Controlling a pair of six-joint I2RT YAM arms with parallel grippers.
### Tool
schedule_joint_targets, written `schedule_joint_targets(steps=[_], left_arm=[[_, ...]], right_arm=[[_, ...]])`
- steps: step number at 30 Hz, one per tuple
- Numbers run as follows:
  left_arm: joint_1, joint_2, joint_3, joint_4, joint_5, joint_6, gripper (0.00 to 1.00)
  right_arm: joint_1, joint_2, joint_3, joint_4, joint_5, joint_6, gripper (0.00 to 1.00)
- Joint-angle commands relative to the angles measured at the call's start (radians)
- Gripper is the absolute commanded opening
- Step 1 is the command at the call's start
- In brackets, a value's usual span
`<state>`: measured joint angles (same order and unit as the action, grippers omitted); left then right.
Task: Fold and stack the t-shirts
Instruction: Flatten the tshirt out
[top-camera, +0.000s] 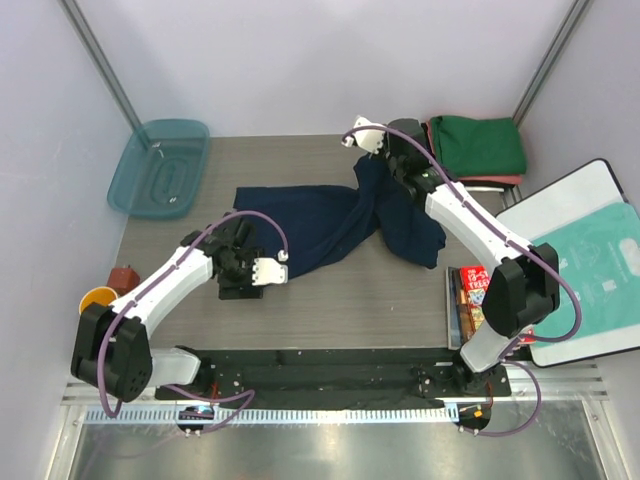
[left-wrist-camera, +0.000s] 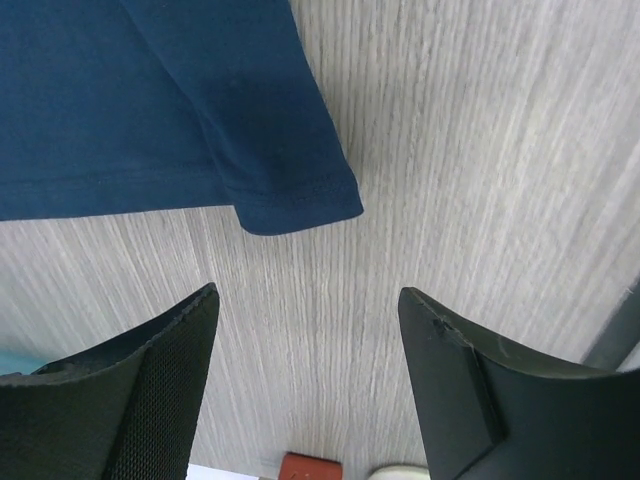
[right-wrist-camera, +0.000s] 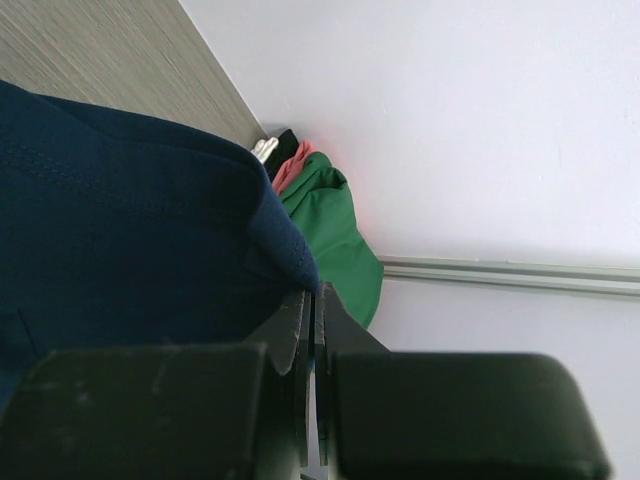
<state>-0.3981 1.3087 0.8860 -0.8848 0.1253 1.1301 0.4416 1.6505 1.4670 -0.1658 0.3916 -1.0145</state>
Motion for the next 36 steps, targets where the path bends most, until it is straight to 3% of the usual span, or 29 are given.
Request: schedule_joint_targets(steps=[1,13,22,27,36], left_arm=[[-0.022,-0.058,-0.074,0.164,-0.041,-0.035,0.73],[-0.088,-0.083,-0.203,0.291,-0.050,-0.085,0.72],[-0.113,-0.011,-0.231,0.395,-0.076,-0.122,0.71],[-0.116,0.035,-0.219,0.399,-0.088,-0.121,0.48],[-0.116,0.028,-0.210,0.373,-0.087,-0.109,0.28]], right_arm=[[-0.003,0.008,0.082,0.060,0.015,0.021,0.01],[-0.003,0.031,0.116,0.061,0.020,0.036,0.01],[-0.004,0.031,0.113,0.060,0.021,0.042,0.01],[-0.004,0.029,0.113,0.057,0.020,0.045,0.01],[-0.004,0.025,0.110,0.057,0.016,0.047,0.01]])
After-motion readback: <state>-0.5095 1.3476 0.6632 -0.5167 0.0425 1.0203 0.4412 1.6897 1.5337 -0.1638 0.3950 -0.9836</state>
